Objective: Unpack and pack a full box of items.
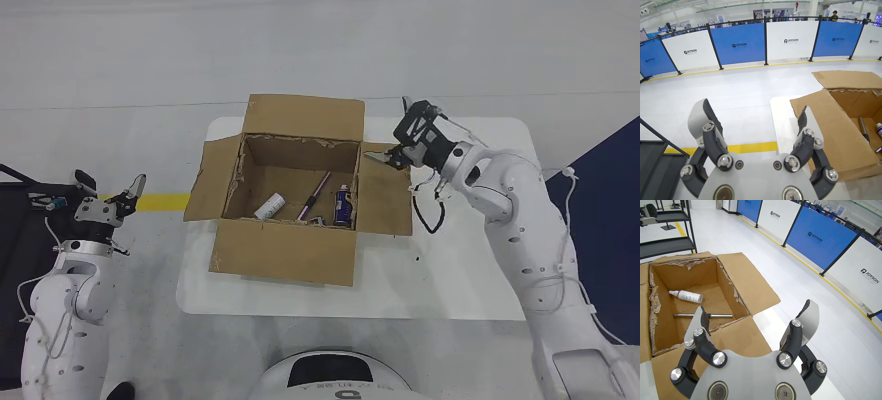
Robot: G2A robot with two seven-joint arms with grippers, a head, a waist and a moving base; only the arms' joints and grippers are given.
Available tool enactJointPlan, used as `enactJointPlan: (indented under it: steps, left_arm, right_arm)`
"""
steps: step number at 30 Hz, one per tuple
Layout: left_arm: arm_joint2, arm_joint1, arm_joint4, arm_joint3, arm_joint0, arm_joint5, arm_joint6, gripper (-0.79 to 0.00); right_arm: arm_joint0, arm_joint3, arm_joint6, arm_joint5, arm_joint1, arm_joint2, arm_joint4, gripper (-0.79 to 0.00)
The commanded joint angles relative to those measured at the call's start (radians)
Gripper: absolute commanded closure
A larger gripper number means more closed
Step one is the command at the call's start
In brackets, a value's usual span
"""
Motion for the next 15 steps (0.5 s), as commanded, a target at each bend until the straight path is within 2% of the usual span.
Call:
enactJointPlan:
  steps: [1, 6, 10, 12, 14, 15]
  left_arm:
    - [0.0, 0.0, 0.0, 0.0, 0.0, 0.0, 0.0, -0.785]
    - [0.0, 0.0, 0.0, 0.0, 0.0, 0.0, 0.0, -0.785]
    - [0.0, 0.0, 0.0, 0.0, 0.0, 0.0, 0.0, -0.785]
    - [0.0, 0.0, 0.0, 0.0, 0.0, 0.0, 0.0, -0.785]
    - [0.0, 0.0, 0.0, 0.0, 0.0, 0.0, 0.0, -0.785]
    - [0.0, 0.0, 0.0, 0.0, 0.0, 0.0, 0.0, -0.785]
  right_arm:
    - [0.011, 0.025, -0.006, -0.04, -0.005, -0.041, 0.009, -0.785]
    - [0.151, 0.104, -0.012, -0.202, -0.029, -0.195, -0.007, -0.785]
    - [0.231, 0.147, -0.014, -0.275, -0.049, -0.289, -0.005, -0.785]
    - [0.271, 0.177, 0.025, -0.277, -0.062, -0.338, -0.002, -0.68]
    - [0.314, 0.215, 0.072, -0.287, -0.077, -0.386, 0.037, -0.628]
    - [0.336, 0.237, 0.099, -0.291, -0.085, -0.411, 0.057, -0.557]
